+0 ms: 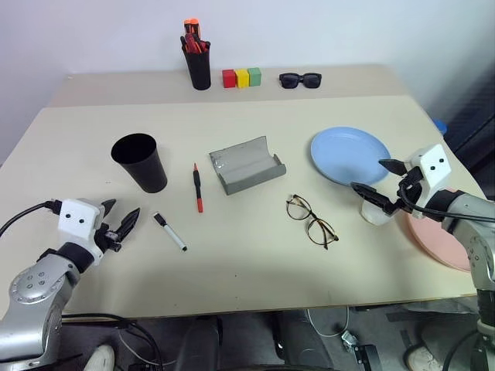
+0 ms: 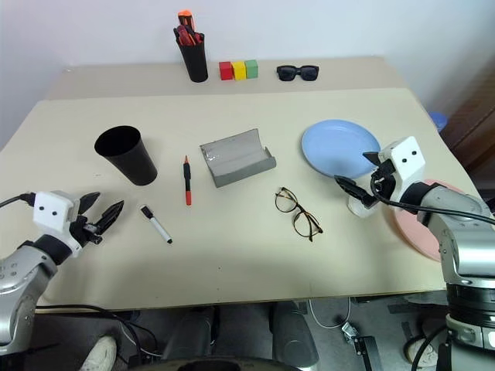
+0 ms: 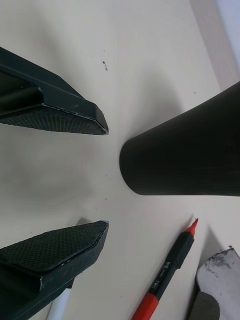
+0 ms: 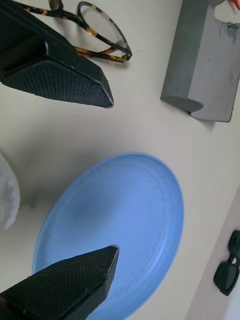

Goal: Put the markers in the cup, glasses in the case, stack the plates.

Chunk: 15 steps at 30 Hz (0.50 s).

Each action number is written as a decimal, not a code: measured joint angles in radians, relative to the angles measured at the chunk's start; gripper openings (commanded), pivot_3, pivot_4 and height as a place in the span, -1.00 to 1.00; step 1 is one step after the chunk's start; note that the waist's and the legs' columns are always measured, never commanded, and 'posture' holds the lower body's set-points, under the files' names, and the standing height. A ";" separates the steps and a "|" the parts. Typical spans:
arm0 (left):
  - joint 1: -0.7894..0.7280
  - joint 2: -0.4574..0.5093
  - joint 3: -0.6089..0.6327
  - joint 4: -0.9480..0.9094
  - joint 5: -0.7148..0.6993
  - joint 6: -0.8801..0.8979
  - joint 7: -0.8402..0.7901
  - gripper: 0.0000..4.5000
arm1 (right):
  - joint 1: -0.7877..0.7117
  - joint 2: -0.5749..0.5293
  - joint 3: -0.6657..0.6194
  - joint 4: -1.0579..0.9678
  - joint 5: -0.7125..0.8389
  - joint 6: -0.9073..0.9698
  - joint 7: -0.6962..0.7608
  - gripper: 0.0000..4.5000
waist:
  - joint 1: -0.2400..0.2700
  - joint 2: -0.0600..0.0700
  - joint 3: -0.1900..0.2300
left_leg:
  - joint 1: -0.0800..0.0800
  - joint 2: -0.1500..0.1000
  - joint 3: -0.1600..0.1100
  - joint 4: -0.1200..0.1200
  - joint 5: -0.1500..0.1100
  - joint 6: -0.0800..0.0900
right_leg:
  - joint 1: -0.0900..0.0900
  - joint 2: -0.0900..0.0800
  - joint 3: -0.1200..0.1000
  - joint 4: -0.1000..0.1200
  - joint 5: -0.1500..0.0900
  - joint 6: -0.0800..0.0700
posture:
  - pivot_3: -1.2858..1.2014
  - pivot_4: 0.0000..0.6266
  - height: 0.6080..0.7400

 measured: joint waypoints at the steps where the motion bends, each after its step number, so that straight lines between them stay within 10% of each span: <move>1: -0.004 0.000 -0.002 0.000 0.000 0.000 0.000 0.22 | 0.000 0.000 0.000 0.000 0.000 0.000 0.000 1.00 | 0.000 0.000 0.000 | 0.000 0.000 0.000 0.000 0.000 0.000 | 0.000 0.000 0.000 0.000 0.000 0.000 | 0.03 -0.52 1.00; 13: 0.001 -0.008 -0.010 -0.009 0.001 0.016 0.010 0.22 | -0.024 0.027 0.057 -0.046 0.000 0.000 -0.022 1.00 | -0.003 0.000 0.000 | 0.000 0.000 0.000 0.000 0.000 0.000 | 0.000 0.000 0.000 0.000 0.000 -0.001 | 0.03 -0.52 1.00; 15: 0.018 -0.013 -0.024 -0.071 -0.001 0.064 0.032 0.46 | -0.048 0.053 0.099 -0.061 -0.001 -0.001 -0.026 1.00 | -0.002 0.000 0.000 | 0.000 0.000 0.000 0.000 0.000 0.000 | 0.000 0.000 0.000 0.000 0.000 0.000 | 0.03 -0.52 1.00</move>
